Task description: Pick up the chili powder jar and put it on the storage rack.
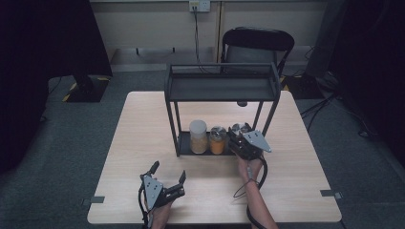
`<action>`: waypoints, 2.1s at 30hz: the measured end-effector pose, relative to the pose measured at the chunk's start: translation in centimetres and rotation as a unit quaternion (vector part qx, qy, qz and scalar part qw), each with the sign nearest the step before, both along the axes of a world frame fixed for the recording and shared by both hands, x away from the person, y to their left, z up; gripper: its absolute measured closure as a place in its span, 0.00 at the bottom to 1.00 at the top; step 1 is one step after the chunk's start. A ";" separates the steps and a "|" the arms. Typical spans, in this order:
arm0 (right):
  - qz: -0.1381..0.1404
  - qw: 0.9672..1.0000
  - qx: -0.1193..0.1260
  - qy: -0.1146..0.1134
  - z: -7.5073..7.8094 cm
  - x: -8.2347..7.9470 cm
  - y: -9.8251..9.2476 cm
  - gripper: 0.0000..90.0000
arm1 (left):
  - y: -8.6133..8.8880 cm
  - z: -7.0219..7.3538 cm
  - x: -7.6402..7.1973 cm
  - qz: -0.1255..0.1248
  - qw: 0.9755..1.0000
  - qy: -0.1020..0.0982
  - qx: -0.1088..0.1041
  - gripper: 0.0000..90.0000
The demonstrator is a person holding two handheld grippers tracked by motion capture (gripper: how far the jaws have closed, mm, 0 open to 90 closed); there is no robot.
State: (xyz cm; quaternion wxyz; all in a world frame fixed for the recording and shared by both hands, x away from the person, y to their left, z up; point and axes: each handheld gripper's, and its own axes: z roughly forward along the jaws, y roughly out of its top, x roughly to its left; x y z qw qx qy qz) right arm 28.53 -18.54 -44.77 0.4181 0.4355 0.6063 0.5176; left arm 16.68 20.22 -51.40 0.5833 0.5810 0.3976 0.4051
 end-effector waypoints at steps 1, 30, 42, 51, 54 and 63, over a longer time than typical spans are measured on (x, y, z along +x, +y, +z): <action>0.000 1.000 0.001 0.002 0.0 0.1 0.0 0.39 | 0.0 0.0 0.0 0.000 1.000 0.000 0.000 0.02; -0.006 1.000 0.004 0.003 -1.3 0.1 0.3 0.39 | 0.0 0.0 0.0 0.000 1.000 -0.001 0.000 0.02; -0.007 1.000 0.003 0.004 -1.3 0.1 0.4 0.38 | 0.0 0.0 0.0 -0.001 1.000 0.000 0.000 0.02; -0.007 1.000 -0.001 0.004 -1.2 0.1 0.4 0.38 | 0.0 0.0 0.0 -0.001 1.000 0.000 0.000 0.02; -0.007 1.000 -0.001 0.005 -1.3 0.1 0.4 0.37 | 0.0 0.0 0.0 -0.001 1.000 -0.001 0.000 0.02; -0.011 1.000 -0.001 0.004 -1.3 0.1 0.7 0.35 | 0.1 0.0 0.0 -0.001 1.000 0.000 0.000 0.02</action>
